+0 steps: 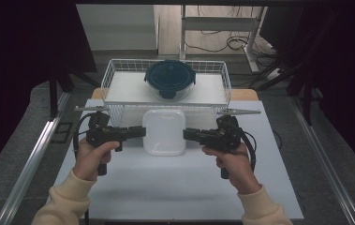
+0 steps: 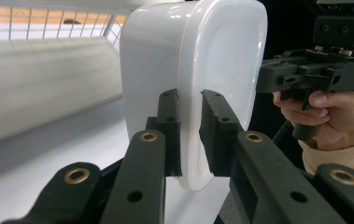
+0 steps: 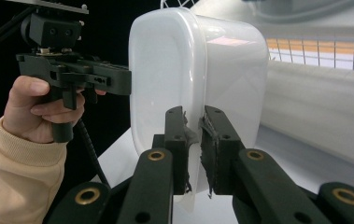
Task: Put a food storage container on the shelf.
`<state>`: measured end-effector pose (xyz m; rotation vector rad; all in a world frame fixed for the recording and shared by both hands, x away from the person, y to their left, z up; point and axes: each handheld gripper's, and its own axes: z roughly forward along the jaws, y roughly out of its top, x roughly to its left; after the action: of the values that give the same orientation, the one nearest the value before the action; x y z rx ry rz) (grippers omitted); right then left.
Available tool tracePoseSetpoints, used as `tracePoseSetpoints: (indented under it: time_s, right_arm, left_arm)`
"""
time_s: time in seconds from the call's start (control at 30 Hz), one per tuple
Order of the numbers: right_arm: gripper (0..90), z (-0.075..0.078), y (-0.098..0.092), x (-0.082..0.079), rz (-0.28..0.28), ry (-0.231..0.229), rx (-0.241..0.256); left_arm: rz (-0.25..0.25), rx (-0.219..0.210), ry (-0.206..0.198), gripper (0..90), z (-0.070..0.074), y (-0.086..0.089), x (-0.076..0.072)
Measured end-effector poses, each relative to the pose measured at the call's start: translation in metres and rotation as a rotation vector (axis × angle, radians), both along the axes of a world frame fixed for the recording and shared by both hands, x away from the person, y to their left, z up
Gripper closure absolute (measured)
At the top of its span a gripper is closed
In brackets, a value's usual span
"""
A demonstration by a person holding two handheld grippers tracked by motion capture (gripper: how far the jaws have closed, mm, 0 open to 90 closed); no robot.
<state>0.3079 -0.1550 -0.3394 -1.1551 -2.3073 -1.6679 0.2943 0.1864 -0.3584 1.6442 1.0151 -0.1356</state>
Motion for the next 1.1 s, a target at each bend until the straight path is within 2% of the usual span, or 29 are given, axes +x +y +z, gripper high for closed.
tracePoseSetpoints:
  time_s: [0.47,0.73,0.9,1.1]
  right_arm:
    - [80.5,0.038,0.005,0.017,0.006,-0.035,-0.012]
    - [80.6,0.064,0.005,0.026,0.0,-0.056,-0.008]
    - [80.5,0.078,0.006,0.033,-0.004,-0.07,-0.004]
    - [80.7,0.09,0.0,0.048,0.0,-0.056,0.012]
  left_arm:
    - [-0.002,-0.006,-0.022,78.4,0.034,0.004,0.019]
    - [-0.005,0.018,-0.061,78.4,0.065,0.004,0.031]
    - [-0.008,0.013,-0.056,78.3,0.077,0.004,0.042]
    - [-0.014,0.024,-0.058,78.4,0.093,0.0,0.054]
